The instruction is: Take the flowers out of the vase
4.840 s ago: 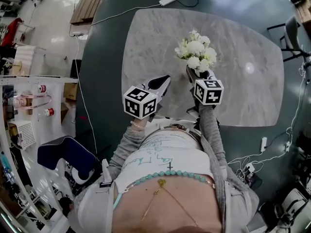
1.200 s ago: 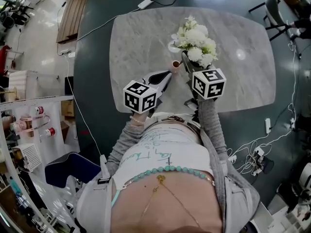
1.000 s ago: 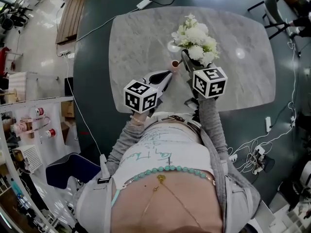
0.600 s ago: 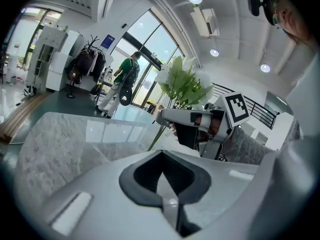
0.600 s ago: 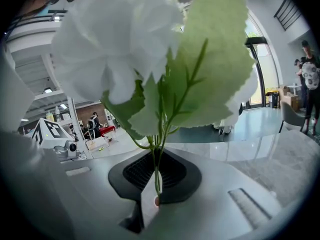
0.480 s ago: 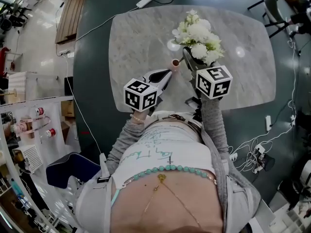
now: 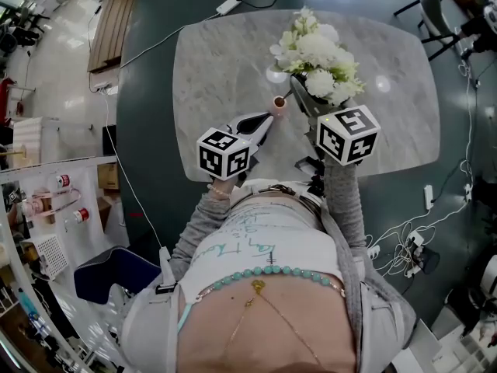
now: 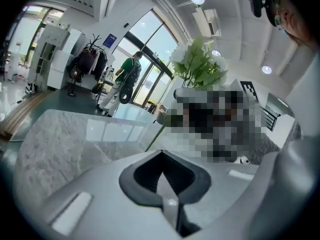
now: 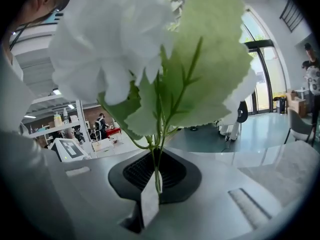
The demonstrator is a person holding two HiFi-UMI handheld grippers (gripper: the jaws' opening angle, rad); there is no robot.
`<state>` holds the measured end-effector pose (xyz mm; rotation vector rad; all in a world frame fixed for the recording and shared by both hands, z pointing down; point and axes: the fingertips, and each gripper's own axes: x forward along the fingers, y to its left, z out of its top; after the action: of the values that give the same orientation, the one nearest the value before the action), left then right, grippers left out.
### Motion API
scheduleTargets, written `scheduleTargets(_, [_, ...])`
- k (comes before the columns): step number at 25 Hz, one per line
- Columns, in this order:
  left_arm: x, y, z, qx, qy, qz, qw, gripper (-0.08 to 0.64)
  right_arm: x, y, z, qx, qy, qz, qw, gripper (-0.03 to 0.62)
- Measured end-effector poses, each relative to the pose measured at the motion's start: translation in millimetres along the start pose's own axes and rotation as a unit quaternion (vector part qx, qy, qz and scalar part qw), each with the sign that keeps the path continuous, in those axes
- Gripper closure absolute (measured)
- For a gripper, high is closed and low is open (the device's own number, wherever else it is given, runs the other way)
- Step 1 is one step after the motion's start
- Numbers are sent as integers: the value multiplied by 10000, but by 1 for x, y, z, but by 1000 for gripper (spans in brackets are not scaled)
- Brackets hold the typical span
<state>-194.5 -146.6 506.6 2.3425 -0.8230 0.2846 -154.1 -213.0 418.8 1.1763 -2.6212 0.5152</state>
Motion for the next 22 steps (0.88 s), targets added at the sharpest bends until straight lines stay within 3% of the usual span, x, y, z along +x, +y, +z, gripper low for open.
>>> scheduleTargets(22, [0, 2, 0, -12, -22, -19, 10000, 560, -10, 8, 13, -98, -52, -29, 9999, 557])
